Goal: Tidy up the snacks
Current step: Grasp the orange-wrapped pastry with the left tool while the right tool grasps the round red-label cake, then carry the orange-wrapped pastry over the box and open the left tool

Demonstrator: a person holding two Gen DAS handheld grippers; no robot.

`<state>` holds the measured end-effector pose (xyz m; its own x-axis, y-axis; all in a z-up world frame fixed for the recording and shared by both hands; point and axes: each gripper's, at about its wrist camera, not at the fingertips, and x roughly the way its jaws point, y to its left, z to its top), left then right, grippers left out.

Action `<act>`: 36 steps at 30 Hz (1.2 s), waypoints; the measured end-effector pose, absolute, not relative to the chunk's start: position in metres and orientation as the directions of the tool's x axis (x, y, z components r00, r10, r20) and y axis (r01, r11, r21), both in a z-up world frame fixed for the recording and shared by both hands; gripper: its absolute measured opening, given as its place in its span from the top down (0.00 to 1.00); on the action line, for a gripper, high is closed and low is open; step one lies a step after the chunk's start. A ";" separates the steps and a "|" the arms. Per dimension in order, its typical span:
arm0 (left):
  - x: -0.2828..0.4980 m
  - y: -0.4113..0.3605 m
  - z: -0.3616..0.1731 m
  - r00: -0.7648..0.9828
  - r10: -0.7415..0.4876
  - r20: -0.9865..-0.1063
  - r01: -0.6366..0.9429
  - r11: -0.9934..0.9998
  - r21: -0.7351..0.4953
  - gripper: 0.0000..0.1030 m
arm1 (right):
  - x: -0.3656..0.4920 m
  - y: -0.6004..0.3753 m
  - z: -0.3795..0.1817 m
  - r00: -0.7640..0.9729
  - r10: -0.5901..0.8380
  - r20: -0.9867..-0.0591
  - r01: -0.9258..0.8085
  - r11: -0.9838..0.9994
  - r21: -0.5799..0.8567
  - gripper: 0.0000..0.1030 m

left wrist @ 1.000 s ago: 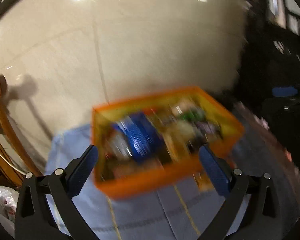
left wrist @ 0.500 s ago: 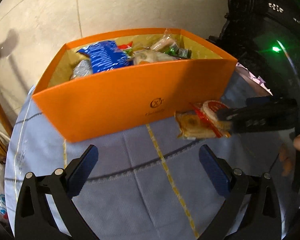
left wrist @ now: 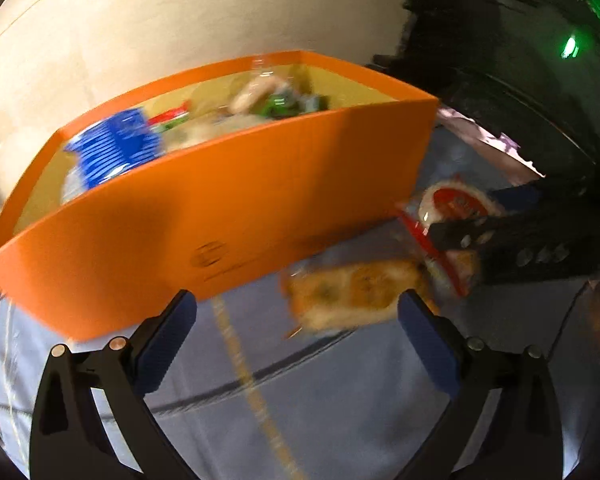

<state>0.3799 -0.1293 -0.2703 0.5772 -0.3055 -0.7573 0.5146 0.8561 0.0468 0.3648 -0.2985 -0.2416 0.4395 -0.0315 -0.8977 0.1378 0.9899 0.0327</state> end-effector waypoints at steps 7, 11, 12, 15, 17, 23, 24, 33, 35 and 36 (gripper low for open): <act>0.396 -0.171 -0.298 0.580 -0.248 -0.776 0.472 0.878 0.072 0.04 | 0.351 -0.332 -0.237 0.444 -0.028 -0.896 0.239 0.967 0.088 0.27; 0.396 -0.169 -0.310 0.502 -0.309 -0.808 0.525 0.851 0.000 0.49 | 0.351 -0.327 -0.234 0.456 -0.024 -0.890 0.222 0.971 0.088 0.27; 0.393 -0.167 -0.309 0.514 -0.308 -0.801 0.539 0.842 0.022 0.59 | 0.355 -0.328 -0.232 0.460 -0.025 -0.888 0.220 0.972 0.087 0.27; 0.390 -0.160 -0.305 0.498 -0.343 -0.796 0.554 0.832 -0.011 0.80 | 0.356 -0.325 -0.229 0.466 -0.019 -0.885 0.221 0.971 0.096 0.27; 0.391 -0.156 -0.302 0.489 -0.358 -0.796 0.557 0.830 -0.031 0.80 | 0.355 -0.323 -0.227 0.468 -0.018 -0.883 0.218 0.971 0.095 0.27; 0.369 -0.124 -0.273 0.542 -0.442 -0.715 0.575 0.815 -0.069 0.80 | 0.344 -0.303 -0.218 0.497 -0.028 -0.867 0.178 0.982 0.070 0.27; 0.364 -0.116 -0.263 0.551 -0.462 -0.696 0.574 0.814 -0.086 0.80 | 0.341 -0.300 -0.216 0.506 -0.025 -0.862 0.174 0.982 0.074 0.27; 0.348 -0.056 -0.197 0.629 -0.449 -0.635 0.503 0.857 -0.108 0.80 | 0.312 -0.272 -0.166 0.591 0.029 -0.806 0.121 0.985 0.124 0.27; 0.346 -0.044 -0.182 0.648 -0.435 -0.625 0.490 0.866 -0.094 0.80 | 0.309 -0.266 -0.145 0.617 0.044 -0.786 0.102 0.985 0.136 0.27; 0.348 -0.039 -0.169 0.661 -0.428 -0.616 0.484 0.871 -0.085 0.80 | 0.308 -0.263 -0.135 0.630 0.050 -0.775 0.092 0.986 0.138 0.27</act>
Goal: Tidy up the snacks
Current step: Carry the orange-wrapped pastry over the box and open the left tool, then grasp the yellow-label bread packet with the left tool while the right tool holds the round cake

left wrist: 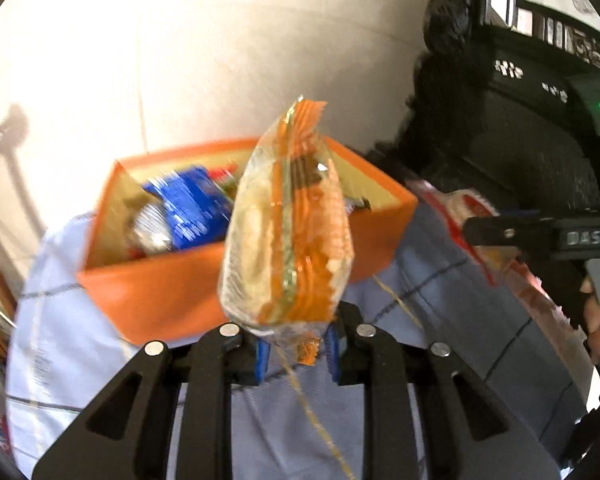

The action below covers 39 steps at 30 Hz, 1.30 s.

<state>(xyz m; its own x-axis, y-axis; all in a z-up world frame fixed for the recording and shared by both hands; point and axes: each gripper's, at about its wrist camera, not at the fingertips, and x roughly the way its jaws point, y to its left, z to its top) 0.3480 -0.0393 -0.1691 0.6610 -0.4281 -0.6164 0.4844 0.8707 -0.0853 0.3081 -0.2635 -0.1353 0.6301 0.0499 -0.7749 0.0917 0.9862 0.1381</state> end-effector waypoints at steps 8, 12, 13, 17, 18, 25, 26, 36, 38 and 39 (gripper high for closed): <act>0.360 -0.016 -0.093 0.740 -0.374 -0.559 0.427 0.904 -0.041 0.79 | 0.312 -0.239 -0.038 0.738 0.085 -0.669 -0.008 0.993 0.118 0.27; 0.371 -0.013 -0.061 0.771 -0.340 -0.539 0.390 0.920 -0.022 0.79 | 0.323 -0.229 0.000 0.771 0.080 -0.632 -0.042 0.996 0.075 0.27; 0.375 -0.014 -0.053 0.778 -0.328 -0.536 0.380 0.925 -0.015 0.79 | 0.326 -0.227 0.006 0.775 0.079 -0.627 -0.045 0.997 0.069 0.27; 0.390 -0.014 -0.032 0.797 -0.300 -0.524 0.343 0.939 -0.015 0.79 | 0.343 -0.222 0.025 0.786 0.069 -0.614 -0.051 0.998 0.048 0.27; 0.395 -0.014 -0.028 0.802 -0.293 -0.521 0.334 0.943 -0.017 0.79 | 0.346 -0.221 0.026 0.786 0.067 -0.614 -0.051 0.998 0.044 0.27; 0.411 -0.021 -0.027 0.818 -0.263 -0.512 0.309 0.951 0.004 0.79 | 0.371 -0.219 0.023 0.779 0.053 -0.625 -0.048 0.999 0.025 0.27; 0.417 -0.022 -0.025 0.821 -0.259 -0.508 0.306 0.952 0.008 0.79 | 0.375 -0.220 0.022 0.778 0.051 -0.626 -0.047 0.999 0.023 0.27; 0.398 0.005 -0.054 0.785 -0.327 -0.526 0.330 0.940 -0.093 0.04 | 0.376 -0.229 -0.004 0.760 0.088 -0.644 -0.054 0.996 0.073 0.27; 0.357 0.013 -0.100 0.748 -0.317 -0.583 0.373 0.927 -0.026 0.04 | 0.357 -0.226 -0.027 0.742 0.122 -0.659 -0.066 0.992 0.109 0.27; 0.337 0.017 -0.135 0.709 -0.293 -0.642 0.391 0.920 0.012 0.04 | 0.345 -0.224 -0.044 0.729 0.131 -0.672 -0.067 0.990 0.120 0.27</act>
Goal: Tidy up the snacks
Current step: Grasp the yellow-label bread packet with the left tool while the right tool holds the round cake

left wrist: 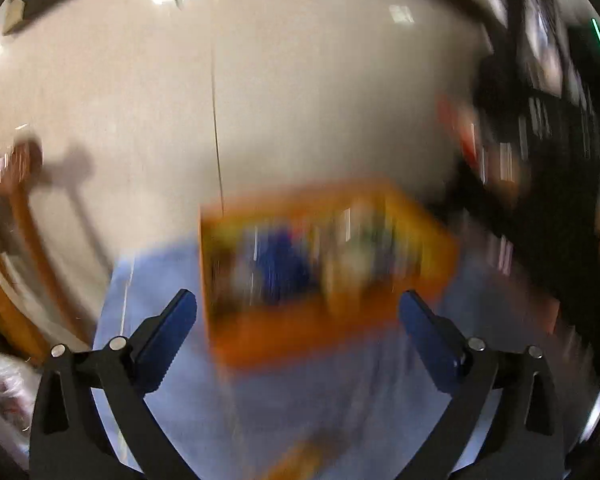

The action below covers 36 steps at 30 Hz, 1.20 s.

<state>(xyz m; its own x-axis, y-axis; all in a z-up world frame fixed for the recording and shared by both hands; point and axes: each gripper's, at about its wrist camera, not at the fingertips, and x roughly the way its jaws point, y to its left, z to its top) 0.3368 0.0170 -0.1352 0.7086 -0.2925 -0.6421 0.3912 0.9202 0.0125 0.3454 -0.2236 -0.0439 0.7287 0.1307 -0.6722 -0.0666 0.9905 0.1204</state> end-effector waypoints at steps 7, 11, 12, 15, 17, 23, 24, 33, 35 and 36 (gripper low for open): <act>0.288 0.031 -0.256 0.672 -0.200 -0.713 0.411 0.902 0.135 0.04 | 0.289 -0.201 -0.125 0.602 0.167 -0.781 -0.079 0.986 0.150 0.27; 0.306 0.029 -0.296 0.557 -0.174 -0.812 0.439 0.892 0.110 0.04 | 0.279 -0.193 -0.122 0.597 0.162 -0.786 -0.090 0.987 0.135 0.27; 0.307 0.033 -0.297 0.555 -0.193 -0.809 0.433 0.898 0.083 0.06 | 0.279 -0.191 -0.116 0.602 0.159 -0.783 -0.094 0.987 0.129 0.27; 0.305 0.030 -0.289 0.543 -0.244 -0.804 0.452 0.891 0.035 0.66 | 0.275 -0.190 -0.105 0.618 0.157 -0.770 -0.101 0.988 0.120 0.27; 0.301 0.027 -0.283 0.507 -0.316 -0.802 0.494 0.869 -0.030 0.66 | 0.272 -0.194 -0.102 0.620 0.159 -0.768 -0.096 0.987 0.127 0.27; 0.284 0.030 -0.228 0.573 -0.398 -0.716 0.495 0.865 -0.084 0.66 | 0.265 -0.194 -0.105 0.614 0.158 -0.773 -0.103 0.987 0.120 0.27; 0.284 0.029 -0.211 0.589 -0.412 -0.695 0.493 0.865 -0.094 0.66 | 0.267 -0.194 -0.106 0.613 0.158 -0.774 -0.102 0.987 0.121 0.27; 0.348 0.003 -0.061 0.717 -0.414 -0.560 0.434 0.895 -0.106 0.66 | 0.303 -0.196 -0.020 0.734 0.128 -0.667 -0.124 0.991 0.053 0.27; 0.365 0.000 -0.035 0.742 -0.391 -0.544 0.408 0.908 -0.096 0.66 | 0.316 -0.201 0.004 0.760 0.112 -0.641 -0.114 0.993 0.037 0.27; 0.376 -0.001 -0.022 0.758 -0.372 -0.537 0.392 0.916 -0.082 0.66 | 0.323 -0.204 0.014 0.767 0.106 -0.633 -0.108 0.994 0.036 0.27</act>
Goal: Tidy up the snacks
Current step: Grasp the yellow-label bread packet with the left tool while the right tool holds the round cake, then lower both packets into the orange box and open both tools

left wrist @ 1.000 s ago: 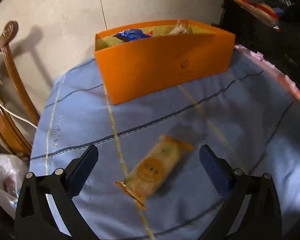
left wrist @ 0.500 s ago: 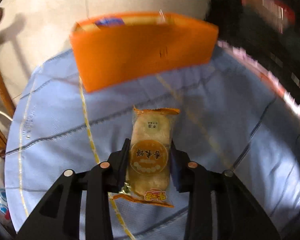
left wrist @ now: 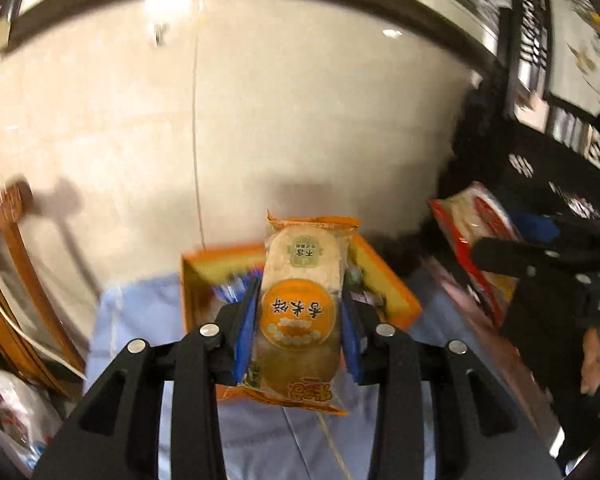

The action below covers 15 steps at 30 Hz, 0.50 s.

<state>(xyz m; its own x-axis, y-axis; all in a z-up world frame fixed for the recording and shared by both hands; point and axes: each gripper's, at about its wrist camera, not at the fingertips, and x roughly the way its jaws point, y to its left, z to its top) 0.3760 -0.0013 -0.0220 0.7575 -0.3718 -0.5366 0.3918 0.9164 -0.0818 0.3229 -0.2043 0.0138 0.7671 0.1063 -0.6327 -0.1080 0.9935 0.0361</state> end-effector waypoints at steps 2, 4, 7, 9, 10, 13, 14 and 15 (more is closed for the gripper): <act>0.392 -0.006 -0.008 0.771 -0.341 -0.538 0.361 0.930 -0.071 0.66 | 0.339 -0.213 0.029 0.775 0.093 -0.625 -0.084 0.996 0.044 0.27; 0.410 -0.009 -0.002 0.778 -0.306 -0.549 0.324 0.944 -0.067 0.66 | 0.355 -0.220 0.037 0.778 0.080 -0.623 -0.061 0.997 0.052 0.27; 0.426 -0.014 -0.002 0.783 -0.268 -0.561 0.294 0.955 -0.046 0.66 | 0.373 -0.225 0.037 0.774 0.070 -0.629 -0.045 0.997 0.056 0.27; 0.435 -0.018 -0.004 0.785 -0.250 -0.566 0.281 0.959 -0.034 0.66 | 0.385 -0.225 0.032 0.769 0.059 -0.636 -0.042 0.998 0.041 0.27; 0.439 -0.022 -0.007 0.784 -0.245 -0.570 0.276 0.960 -0.033 0.66 | 0.389 -0.225 0.031 0.767 0.060 -0.639 -0.042 0.998 0.043 0.27; 0.443 -0.029 -0.019 0.781 -0.232 -0.580 0.269 0.963 -0.023 0.66 | 0.400 -0.231 0.020 0.757 0.052 -0.651 -0.034 0.999 0.040 0.27; 0.445 -0.030 -0.022 0.780 -0.227 -0.583 0.267 0.963 -0.018 0.66 | 0.403 -0.232 0.015 0.753 0.050 -0.656 -0.030 0.999 0.042 0.27; 0.449 -0.033 -0.026 0.778 -0.221 -0.588 0.263 0.965 -0.014 0.66 | 0.407 -0.232 0.012 0.749 0.049 -0.660 -0.029 0.999 0.041 0.27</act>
